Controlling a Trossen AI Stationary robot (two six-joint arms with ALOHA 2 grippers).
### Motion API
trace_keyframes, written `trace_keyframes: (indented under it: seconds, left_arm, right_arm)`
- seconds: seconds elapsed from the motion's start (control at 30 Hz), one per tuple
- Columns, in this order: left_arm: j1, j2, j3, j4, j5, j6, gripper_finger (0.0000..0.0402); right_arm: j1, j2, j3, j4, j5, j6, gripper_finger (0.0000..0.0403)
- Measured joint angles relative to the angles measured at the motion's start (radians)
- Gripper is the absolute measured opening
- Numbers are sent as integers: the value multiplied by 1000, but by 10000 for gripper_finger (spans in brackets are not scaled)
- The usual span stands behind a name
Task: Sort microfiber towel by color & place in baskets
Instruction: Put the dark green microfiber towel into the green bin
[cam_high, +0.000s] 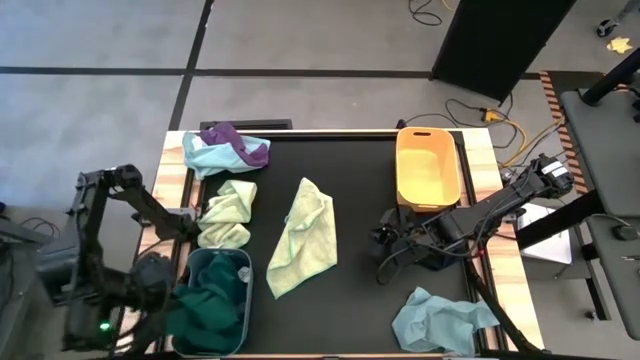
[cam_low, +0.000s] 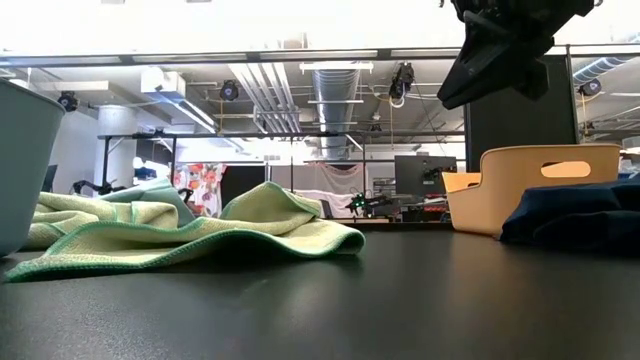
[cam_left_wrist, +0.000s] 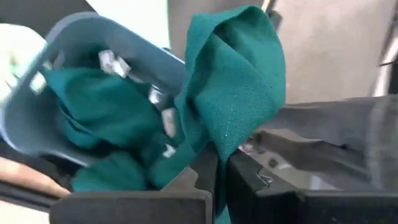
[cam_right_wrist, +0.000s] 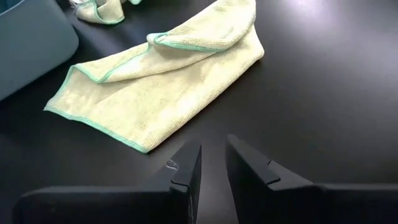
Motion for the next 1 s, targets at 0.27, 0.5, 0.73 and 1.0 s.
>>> trace_keyframes:
  seconds: [0.27,0.5,0.73,1.0]
  left_arm:
    - [166,-22,-64,65,57,479,0]
    - [259,-21,-105,58,240,774,0]
    - [299,-25,-247,74,458,780,0]
    - [415,-24,-450,263,587,942,0]
  right_arm:
    - [0,0,0,-1,0,0,80]
    - [0,0,0,-1,-9,-27,93]
    - [0,0,-1,-1,-10,-78,92]
    - [0,0,-2,-1,-10,-132,75]
